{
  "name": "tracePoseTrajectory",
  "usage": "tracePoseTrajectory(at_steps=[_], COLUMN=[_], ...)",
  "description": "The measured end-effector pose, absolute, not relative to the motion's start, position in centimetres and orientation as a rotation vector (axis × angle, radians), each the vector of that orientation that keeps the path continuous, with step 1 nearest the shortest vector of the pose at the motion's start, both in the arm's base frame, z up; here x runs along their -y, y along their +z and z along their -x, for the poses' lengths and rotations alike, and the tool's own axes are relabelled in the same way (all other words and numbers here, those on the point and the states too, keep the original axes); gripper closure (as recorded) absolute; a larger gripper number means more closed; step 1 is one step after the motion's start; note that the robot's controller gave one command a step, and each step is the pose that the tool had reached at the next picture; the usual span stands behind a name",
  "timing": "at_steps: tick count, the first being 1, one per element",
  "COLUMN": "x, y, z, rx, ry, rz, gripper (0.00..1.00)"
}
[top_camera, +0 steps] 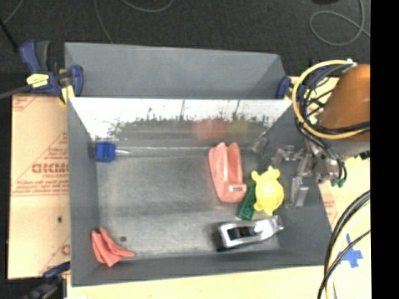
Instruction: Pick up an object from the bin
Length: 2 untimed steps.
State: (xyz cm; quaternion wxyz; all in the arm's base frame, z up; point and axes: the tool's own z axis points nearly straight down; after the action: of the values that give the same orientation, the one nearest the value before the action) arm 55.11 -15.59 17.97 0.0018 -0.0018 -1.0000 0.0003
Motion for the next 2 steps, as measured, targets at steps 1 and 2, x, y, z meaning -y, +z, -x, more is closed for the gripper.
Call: tracePoseTrajectory(at_steps=[1, 2], x=[15.5, 15.9], y=[18.5, 14.5], z=[-55.3, -55.4], rx=[3.146, 3.14], ry=[0.004, 0.005], rz=[0.0, -0.207], gripper=[0.0, 0.0])
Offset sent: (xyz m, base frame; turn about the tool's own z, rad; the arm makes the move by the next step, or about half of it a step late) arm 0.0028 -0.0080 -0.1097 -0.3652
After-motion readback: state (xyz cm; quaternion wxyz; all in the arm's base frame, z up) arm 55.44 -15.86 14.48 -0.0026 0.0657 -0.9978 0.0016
